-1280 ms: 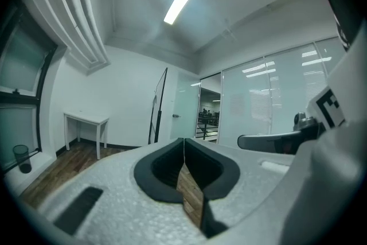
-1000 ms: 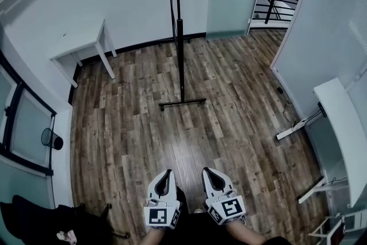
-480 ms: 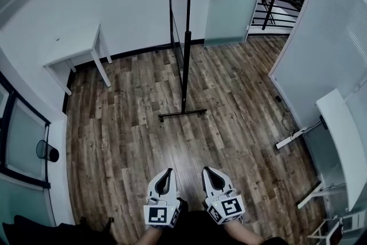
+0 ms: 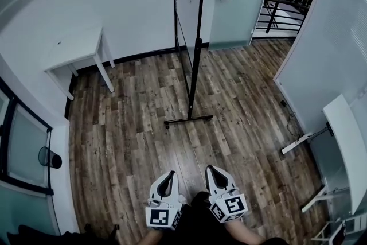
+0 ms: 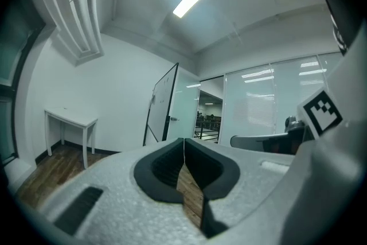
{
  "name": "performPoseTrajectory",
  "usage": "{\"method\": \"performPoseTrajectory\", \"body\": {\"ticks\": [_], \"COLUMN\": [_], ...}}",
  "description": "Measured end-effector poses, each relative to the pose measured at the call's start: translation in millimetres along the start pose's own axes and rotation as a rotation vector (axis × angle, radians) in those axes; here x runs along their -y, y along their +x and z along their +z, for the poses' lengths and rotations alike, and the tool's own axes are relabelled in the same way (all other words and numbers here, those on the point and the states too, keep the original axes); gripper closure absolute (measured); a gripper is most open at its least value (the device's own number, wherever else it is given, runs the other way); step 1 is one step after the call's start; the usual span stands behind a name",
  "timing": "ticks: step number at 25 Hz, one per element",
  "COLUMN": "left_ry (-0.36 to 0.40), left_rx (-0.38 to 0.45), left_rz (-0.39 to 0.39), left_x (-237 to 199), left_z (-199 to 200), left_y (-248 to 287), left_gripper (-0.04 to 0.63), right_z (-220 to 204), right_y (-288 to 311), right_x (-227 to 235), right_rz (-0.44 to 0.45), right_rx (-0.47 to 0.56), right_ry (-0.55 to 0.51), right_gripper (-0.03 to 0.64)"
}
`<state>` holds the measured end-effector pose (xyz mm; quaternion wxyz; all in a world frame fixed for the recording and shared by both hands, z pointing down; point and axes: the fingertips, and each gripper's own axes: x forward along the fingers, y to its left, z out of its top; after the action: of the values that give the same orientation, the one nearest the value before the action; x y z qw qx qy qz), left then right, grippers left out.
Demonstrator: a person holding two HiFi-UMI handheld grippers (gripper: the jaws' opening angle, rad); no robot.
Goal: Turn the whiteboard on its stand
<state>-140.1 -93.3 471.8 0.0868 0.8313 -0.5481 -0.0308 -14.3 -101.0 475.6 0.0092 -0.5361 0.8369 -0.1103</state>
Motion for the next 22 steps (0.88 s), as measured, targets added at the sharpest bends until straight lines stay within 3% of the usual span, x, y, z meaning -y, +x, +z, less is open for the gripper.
{"method": "performPoseTrajectory", "body": {"ticks": [10,22], "left_ry": [0.007,0.007], "left_rx": [-0.007,0.002], "left_rz": [0.008,0.015], "left_x": [-37,-85], "left_z": [-9,4], "left_y": [37,130], "left_gripper": [0.577,0.577], "right_z": [-11,7], "right_y": [58,164], "right_x": [14,47], "right_rz": [0.001,0.014], "right_rx": [-0.004,0.002], "right_ry": [-0.01,-0.026], "right_gripper": [0.601,0.601]}}
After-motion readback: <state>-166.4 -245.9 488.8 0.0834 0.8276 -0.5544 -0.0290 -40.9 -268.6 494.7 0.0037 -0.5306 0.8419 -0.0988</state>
